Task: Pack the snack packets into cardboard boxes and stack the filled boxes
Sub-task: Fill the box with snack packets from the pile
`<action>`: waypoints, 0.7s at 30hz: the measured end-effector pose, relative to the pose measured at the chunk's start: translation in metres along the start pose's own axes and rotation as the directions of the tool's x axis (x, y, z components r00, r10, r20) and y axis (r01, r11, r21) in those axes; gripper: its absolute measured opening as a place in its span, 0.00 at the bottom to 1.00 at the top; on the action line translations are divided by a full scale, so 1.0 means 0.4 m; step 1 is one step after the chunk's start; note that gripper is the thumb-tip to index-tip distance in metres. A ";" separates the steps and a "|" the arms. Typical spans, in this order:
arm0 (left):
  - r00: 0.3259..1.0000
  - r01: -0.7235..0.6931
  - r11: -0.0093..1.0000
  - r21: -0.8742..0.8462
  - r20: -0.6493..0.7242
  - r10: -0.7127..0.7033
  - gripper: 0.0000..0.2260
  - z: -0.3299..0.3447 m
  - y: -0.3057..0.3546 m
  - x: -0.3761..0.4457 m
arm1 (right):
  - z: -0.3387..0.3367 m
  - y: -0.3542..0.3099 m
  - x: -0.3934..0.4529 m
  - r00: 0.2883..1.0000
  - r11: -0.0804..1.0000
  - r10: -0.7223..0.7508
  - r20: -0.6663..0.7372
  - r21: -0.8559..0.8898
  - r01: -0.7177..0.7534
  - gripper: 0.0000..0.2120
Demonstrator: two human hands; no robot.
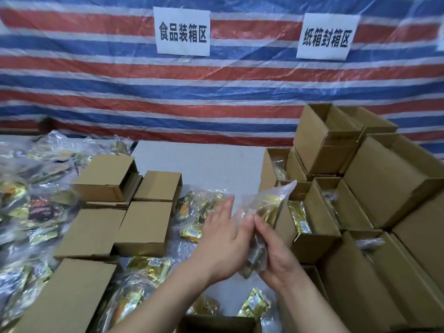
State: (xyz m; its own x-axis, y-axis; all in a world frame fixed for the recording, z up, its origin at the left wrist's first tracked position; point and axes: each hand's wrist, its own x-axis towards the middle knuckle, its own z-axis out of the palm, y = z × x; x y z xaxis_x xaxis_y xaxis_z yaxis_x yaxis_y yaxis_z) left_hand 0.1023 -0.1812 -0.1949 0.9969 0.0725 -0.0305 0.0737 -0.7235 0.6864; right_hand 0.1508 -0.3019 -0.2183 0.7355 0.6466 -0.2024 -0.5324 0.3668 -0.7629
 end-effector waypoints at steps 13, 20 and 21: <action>0.875 0.421 0.906 -0.042 0.284 -0.393 0.23 0.130 -0.444 -0.226 | -0.025 0.057 -0.095 0.984 0.594 0.108 0.143 -0.803 0.051 0.34; 0.909 0.381 0.849 -0.365 0.317 -0.271 0.13 0.245 -0.469 -0.292 | -0.027 0.208 -0.083 0.849 -0.165 0.528 0.002 -0.981 0.105 0.26; 0.904 0.410 0.821 -0.399 0.298 -0.306 0.12 0.249 -0.466 -0.293 | -0.036 0.232 -0.074 0.822 -0.208 0.569 -0.027 -0.972 0.112 0.24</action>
State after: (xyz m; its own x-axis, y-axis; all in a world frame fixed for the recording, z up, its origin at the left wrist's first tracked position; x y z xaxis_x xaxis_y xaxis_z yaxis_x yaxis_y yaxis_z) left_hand -0.0254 -0.1233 -0.3915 0.8869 0.0823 -0.4545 0.4576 -0.2902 0.8404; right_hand 0.0854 -0.2967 -0.2920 0.3128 0.7221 -0.6170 0.6008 -0.6536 -0.4603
